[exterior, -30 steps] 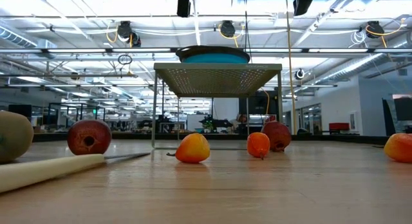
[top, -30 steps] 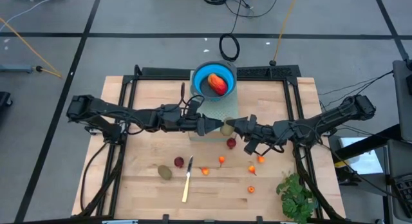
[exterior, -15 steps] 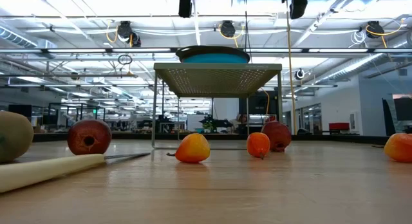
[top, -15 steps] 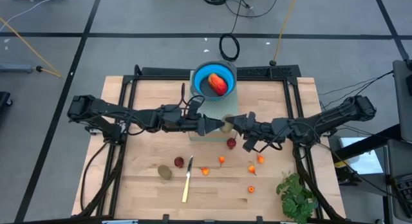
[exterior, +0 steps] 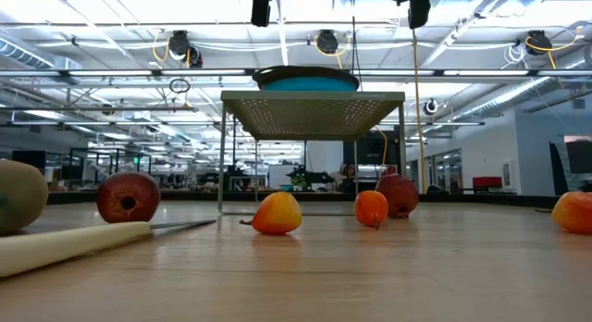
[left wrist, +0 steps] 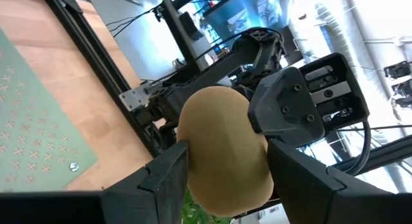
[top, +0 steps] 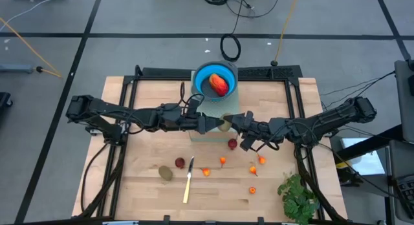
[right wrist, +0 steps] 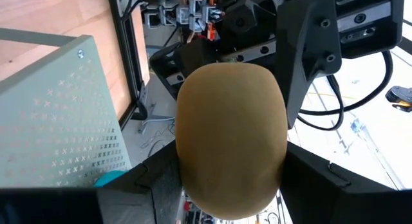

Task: Pick & Place Fruit
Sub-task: Put the kiwi into the blue strainer bowl on the shelf

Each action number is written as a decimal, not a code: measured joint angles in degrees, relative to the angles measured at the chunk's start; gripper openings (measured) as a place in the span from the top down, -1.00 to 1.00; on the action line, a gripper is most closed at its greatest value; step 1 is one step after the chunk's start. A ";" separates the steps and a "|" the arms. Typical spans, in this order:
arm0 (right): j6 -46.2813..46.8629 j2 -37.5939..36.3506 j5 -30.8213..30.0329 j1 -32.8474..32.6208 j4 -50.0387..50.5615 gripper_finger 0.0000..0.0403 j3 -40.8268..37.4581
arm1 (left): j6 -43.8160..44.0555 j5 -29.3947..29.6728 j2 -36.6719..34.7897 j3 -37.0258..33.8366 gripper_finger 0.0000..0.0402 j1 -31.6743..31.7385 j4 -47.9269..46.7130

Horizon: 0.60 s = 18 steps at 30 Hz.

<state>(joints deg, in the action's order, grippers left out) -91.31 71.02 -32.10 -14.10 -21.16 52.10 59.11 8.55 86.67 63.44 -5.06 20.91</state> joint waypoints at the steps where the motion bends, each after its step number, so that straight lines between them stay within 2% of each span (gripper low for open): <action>1: 0.01 0.00 0.03 0.21 0.20 -0.02 0.18 | -0.02 0.03 0.00 0.00 -0.05 0.02 0.30; 18: 0.18 0.07 0.39 0.72 1.26 -0.02 0.48 | -1.35 -1.80 -0.22 0.00 -0.11 0.32 0.43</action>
<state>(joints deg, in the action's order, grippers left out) -91.13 71.09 -31.70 -13.38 -19.90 52.58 57.76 6.74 86.46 63.44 -4.73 21.34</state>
